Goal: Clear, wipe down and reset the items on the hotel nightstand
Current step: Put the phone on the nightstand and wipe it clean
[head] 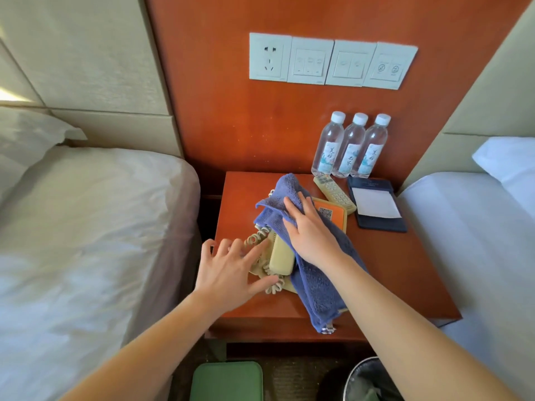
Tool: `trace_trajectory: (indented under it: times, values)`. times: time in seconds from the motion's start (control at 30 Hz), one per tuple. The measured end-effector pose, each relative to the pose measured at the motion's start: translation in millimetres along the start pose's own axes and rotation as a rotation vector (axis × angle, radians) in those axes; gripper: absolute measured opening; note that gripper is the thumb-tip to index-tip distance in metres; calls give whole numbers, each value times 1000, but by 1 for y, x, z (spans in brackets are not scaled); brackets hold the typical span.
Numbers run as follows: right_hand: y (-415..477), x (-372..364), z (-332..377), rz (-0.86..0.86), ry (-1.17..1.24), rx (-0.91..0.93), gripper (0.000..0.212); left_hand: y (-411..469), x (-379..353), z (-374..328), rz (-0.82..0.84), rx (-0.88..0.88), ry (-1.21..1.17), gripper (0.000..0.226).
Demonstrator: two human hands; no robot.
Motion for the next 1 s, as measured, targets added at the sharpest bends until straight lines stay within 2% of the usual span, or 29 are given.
trace_trajectory:
  times: [0.07,0.13,0.23,0.33,0.47,0.53,0.6,0.73,0.9,1.0]
  values:
    - [-1,1,0,-2,3,9,54,2,0,-1,71,85,-86,90]
    - [-8,2,2,-6,-21,17,55,6,-11,-12,138,146,-283,95]
    - [-33,0,9,-40,-73,27,60,10,-23,-21,134,150,-490,100]
    - [-38,-6,13,-63,-188,50,62,7,-29,-15,139,176,-494,110]
    - [22,1,11,-50,-158,-41,56,9,-26,-14,252,161,-420,114]
    - [49,3,10,-29,-150,-64,48,11,-18,-12,277,104,-314,105]
    - [61,1,7,-16,-151,-71,42,10,-5,-6,216,-37,-165,84]
    - [68,0,5,29,-179,-71,45,4,15,24,129,-291,-30,49]
    - [69,4,4,39,-210,-68,43,24,29,49,195,-186,-63,56]
    - [64,-1,3,31,-178,-84,49,28,27,34,201,-193,-54,42]
Point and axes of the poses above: each hand's wrist, its own y-axis towards the middle knuckle, its own x-axis out of the back of the hand, z = x × y, the point moved 5 cm from there along y, towards the middle knuckle, and after that the axes turned 12 degrees about -y, right-handed, at the moved point
